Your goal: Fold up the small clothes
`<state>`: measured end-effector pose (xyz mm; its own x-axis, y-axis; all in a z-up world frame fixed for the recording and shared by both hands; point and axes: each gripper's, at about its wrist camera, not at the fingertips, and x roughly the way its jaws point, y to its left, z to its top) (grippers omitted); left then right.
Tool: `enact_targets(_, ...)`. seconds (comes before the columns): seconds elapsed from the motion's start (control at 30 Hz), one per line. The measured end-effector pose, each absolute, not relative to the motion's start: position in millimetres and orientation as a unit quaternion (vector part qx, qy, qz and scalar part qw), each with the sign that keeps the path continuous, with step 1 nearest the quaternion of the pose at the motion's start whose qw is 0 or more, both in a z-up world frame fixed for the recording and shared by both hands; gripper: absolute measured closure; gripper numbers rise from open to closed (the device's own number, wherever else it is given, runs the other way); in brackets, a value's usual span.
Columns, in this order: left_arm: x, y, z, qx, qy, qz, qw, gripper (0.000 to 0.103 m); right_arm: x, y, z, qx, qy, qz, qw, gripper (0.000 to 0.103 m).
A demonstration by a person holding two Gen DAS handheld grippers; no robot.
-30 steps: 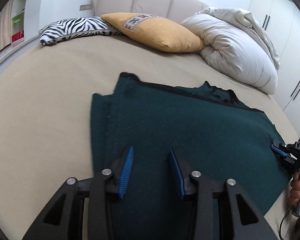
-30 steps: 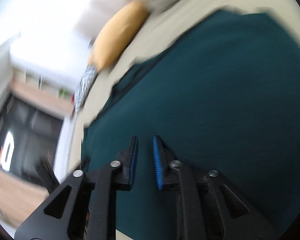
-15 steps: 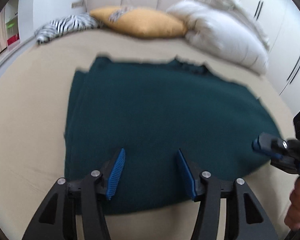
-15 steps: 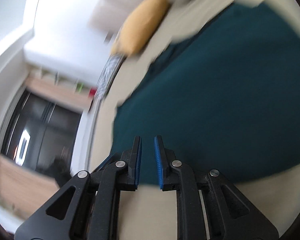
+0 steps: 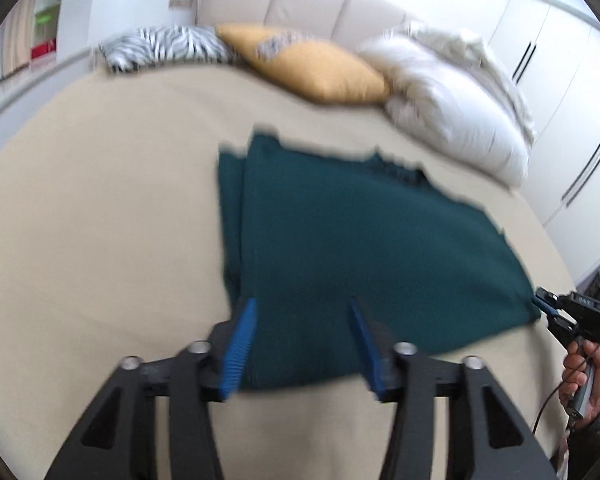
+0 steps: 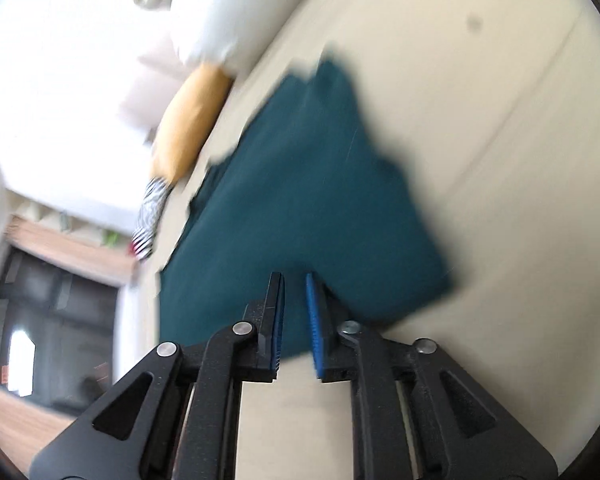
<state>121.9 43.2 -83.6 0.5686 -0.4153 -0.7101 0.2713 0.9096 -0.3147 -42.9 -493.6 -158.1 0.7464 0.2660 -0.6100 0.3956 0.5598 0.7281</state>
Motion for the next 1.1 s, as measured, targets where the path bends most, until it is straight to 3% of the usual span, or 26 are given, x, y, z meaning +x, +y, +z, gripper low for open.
enact_targets(0.03,133.1,38.4,-72.4,-0.085,0.408,-0.193,0.888,0.036,-42.1,-498.9,-142.9,0.46,0.339,-0.043,0.819,0.089)
enact_targets(0.23,224.3,-28.5,-54.7,-0.05,0.376,-0.222,0.898,0.036,63.0,-445.5,-104.7,0.414,0.362,0.067,0.833,0.086)
enact_targets(0.5,296.0,-19.2,-137.6,-0.066,0.447,-0.175,0.875,0.039,241.8,-386.6,-162.8,0.399,0.442,0.104,0.797,0.089)
enact_targets(0.57,293.2,-1.7,-138.6,-0.111,0.434,-0.199,0.871,0.041,245.9,-399.3,-178.5,0.43,0.423,0.1,0.791,0.101)
enact_targets(0.63,295.8,7.3,-140.2,-0.135,0.438,-0.208,0.864,0.044,240.9,-425.7,-182.3,0.464,0.385,0.09,0.793,0.095)
enact_targets(0.77,293.2,16.2,-142.4,-0.159,0.432,-0.215,0.861,0.048,218.1,-493.5,-194.1,0.518,0.329,0.026,0.789,0.099)
enact_targets(0.87,294.2,21.3,-142.6,-0.173,0.431,-0.22,0.858,0.049,184.8,-543.0,-187.6,0.53,0.283,-0.032,0.799,0.096)
enact_targets(0.97,298.1,24.3,-141.2,-0.191,0.435,-0.224,0.851,0.05,157.6,-562.8,-173.6,0.51,0.282,-0.103,0.806,0.088)
enact_targets(1.03,288.3,34.1,-131.2,-0.204,0.439,-0.216,0.848,0.05,144.5,-554.5,-160.4,0.503,0.281,-0.104,0.811,0.087)
enact_targets(1.07,276.0,42.9,-122.1,-0.209,0.437,-0.207,0.85,0.047,135.7,-552.9,-150.7,0.498,0.278,-0.092,0.816,0.083)
enact_targets(1.1,260.1,53.4,-112.4,-0.209,0.432,-0.189,0.857,0.038,120.5,-548.2,-138.5,0.487,0.277,-0.079,0.825,0.079)
